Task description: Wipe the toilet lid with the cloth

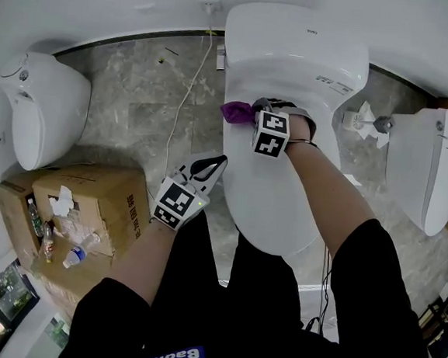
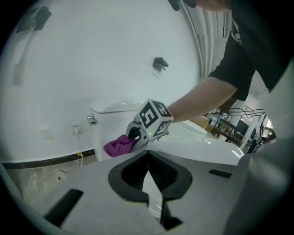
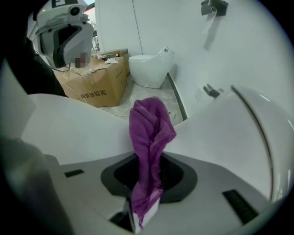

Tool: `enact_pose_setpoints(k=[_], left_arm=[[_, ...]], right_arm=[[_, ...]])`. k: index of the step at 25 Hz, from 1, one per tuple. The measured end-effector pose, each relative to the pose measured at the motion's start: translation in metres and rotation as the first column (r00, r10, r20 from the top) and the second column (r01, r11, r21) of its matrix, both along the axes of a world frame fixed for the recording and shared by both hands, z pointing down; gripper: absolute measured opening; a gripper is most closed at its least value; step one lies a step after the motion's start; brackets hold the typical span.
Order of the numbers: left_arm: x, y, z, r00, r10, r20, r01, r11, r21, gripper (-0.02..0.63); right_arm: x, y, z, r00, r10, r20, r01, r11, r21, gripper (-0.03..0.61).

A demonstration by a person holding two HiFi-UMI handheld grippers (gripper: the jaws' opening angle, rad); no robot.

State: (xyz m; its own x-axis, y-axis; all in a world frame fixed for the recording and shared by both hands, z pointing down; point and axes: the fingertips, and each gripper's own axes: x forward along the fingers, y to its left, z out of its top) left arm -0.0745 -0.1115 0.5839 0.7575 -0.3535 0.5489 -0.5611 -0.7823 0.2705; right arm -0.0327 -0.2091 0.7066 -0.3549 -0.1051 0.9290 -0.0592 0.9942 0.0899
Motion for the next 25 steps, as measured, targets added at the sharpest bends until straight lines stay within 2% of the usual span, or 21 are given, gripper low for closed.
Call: enact_pose_setpoints(k=[3,8,12,15,19,25], left_arm=[[0.004,0.004,-0.01,0.999,-0.041,0.008,0.041,0.999,0.017,0.017],[0.019,0.006,-0.022,0.991,-0.132,-0.002,0.132,0.991,0.02,0.017],[0.035,0.013,-0.027,0.996,-0.093,-0.012,0.093,0.995,0.033,0.017],[0.043,0.018,-0.03,0.997,-0.07,-0.028,0.071,0.997,0.036,0.017],[0.043,0.024,-0.033,0.997,-0.06,-0.056,0.062,0.997,0.035,0.017],[0.012,0.033,-0.04,0.991,-0.092,-0.094,0.096,0.995,0.041,0.017]], right_arm=[[0.028,-0.004,0.001,1.0,0.029,-0.008,-0.029,1.0,0.004,0.097],[0.111,-0.005,0.008,0.989,0.138,-0.046,-0.137,0.99,0.023,0.097],[0.175,-0.002,0.01,0.971,0.225,-0.085,-0.222,0.974,0.035,0.097],[0.2,0.003,0.008,0.957,0.269,-0.107,-0.266,0.963,0.043,0.097],[0.18,0.014,0.001,0.965,0.234,-0.116,-0.231,0.972,0.042,0.097],[0.084,0.028,-0.017,0.985,0.143,-0.096,-0.141,0.99,0.03,0.097]])
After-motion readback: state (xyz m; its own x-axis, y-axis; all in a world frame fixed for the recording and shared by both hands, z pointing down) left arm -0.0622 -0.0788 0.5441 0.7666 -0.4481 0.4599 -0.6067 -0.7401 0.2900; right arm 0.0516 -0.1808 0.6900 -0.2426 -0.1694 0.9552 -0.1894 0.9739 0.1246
